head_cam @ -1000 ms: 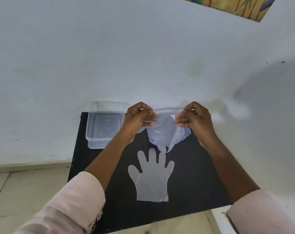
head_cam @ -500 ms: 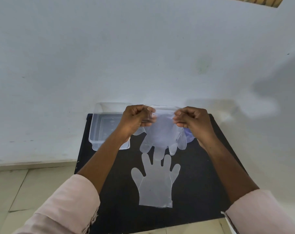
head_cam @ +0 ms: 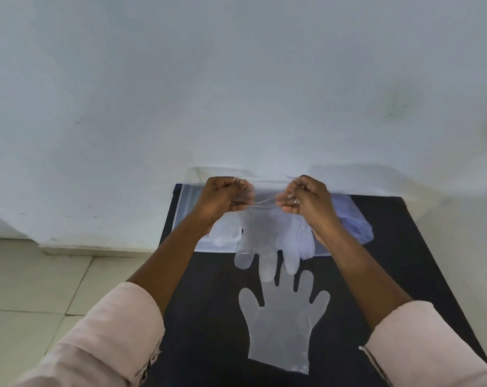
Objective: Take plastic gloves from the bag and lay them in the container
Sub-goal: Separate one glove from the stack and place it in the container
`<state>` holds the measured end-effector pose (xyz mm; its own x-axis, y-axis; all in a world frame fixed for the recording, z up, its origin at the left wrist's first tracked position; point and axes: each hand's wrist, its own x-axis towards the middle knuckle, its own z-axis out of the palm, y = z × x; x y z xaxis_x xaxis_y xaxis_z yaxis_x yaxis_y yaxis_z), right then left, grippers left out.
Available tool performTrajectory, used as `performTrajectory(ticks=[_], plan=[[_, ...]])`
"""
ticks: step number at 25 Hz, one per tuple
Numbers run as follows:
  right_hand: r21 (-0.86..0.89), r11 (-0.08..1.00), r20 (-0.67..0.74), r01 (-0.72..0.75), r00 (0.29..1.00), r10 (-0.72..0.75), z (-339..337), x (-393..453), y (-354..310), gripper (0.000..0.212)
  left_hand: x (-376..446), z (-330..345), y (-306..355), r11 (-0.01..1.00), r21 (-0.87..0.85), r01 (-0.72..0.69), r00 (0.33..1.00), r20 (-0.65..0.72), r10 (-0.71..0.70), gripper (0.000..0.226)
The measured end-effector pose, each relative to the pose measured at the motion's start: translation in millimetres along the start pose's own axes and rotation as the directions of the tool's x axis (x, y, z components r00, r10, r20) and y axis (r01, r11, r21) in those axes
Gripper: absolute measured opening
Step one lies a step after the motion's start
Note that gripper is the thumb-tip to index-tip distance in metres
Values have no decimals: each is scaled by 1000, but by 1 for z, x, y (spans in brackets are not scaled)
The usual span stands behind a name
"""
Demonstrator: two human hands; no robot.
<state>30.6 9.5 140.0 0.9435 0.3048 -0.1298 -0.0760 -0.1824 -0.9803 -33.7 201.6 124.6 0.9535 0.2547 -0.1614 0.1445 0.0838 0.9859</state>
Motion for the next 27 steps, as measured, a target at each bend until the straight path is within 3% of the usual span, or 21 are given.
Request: performTrajectory(ticks=[6, 15, 19, 23, 27], plan=[[-23, 1000, -70, -21, 997, 20, 71, 77, 4, 24, 69, -62, -3, 997, -10, 78, 995, -61, -79, 24], [-41, 999, -108, 9, 994, -13, 137, 175, -20, 20, 159, -117, 27, 999, 11, 46, 986, -158, -44, 20], [-60, 987, -113, 152, 981, -158, 148, 196, -33, 16, 177, -131, 43, 999, -13, -41, 980, -196, 38, 17], [4, 928, -153, 374, 917, -369, 155, 188, -34, 18, 169, -136, 48, 973, -44, -227, 948, -240, 210, 19], [6, 912, -144, 411, 902, -406, 159, 154, 11, 21, 141, -138, -3, 969, -62, -238, 954, -200, 222, 18]])
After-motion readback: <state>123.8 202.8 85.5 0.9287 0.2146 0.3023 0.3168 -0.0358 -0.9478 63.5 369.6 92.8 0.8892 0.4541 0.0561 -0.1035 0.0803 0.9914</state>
